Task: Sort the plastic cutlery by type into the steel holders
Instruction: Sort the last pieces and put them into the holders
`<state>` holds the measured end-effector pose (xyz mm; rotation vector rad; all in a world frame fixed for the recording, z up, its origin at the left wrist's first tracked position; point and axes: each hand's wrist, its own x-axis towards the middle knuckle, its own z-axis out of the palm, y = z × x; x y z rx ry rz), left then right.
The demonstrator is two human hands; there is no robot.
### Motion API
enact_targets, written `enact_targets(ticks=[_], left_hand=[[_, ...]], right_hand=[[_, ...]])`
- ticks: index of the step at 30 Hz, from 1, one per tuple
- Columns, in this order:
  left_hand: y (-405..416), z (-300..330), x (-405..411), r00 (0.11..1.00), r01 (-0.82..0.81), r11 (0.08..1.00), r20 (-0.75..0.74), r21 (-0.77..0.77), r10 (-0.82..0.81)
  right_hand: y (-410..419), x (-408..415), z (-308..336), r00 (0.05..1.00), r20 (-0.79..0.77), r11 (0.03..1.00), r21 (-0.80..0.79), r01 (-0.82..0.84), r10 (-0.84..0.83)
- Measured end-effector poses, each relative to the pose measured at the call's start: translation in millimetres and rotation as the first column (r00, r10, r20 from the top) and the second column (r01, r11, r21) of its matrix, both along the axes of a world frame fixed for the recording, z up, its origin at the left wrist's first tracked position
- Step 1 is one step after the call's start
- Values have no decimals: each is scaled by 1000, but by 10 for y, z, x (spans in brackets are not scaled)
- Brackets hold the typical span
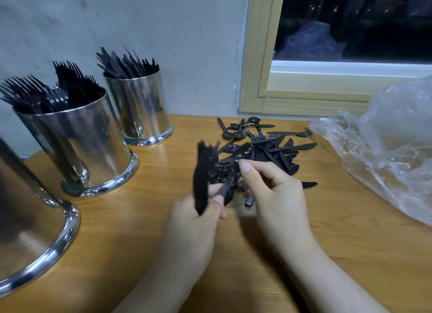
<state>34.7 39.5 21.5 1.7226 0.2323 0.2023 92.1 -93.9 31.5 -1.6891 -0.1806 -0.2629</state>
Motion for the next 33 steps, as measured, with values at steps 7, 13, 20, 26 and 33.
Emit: enact_targets(ticks=[7,13,20,26,33], left_hand=[[410,77,61,955,-273,921,41,-277,295],[515,107,91,948,-289,903,33,-317,315],[598,161,138,950,-301,906,-5,-297,314],[651,149,160,951,-305,909,-38,-284,307],[641,145,139,946,-317,924,2,-211,325]], right_hand=[[-12,126,-74,997,71,962,-272,6,14],[204,628,-32,986,144,756,-654,27,89],[603,1134,-68,998,-22,486,-874,8,-56],[757,1178,-78,998,-47,499,-866,-20,-41],[595,1074,13,997,-13,847,-527,-68,72]])
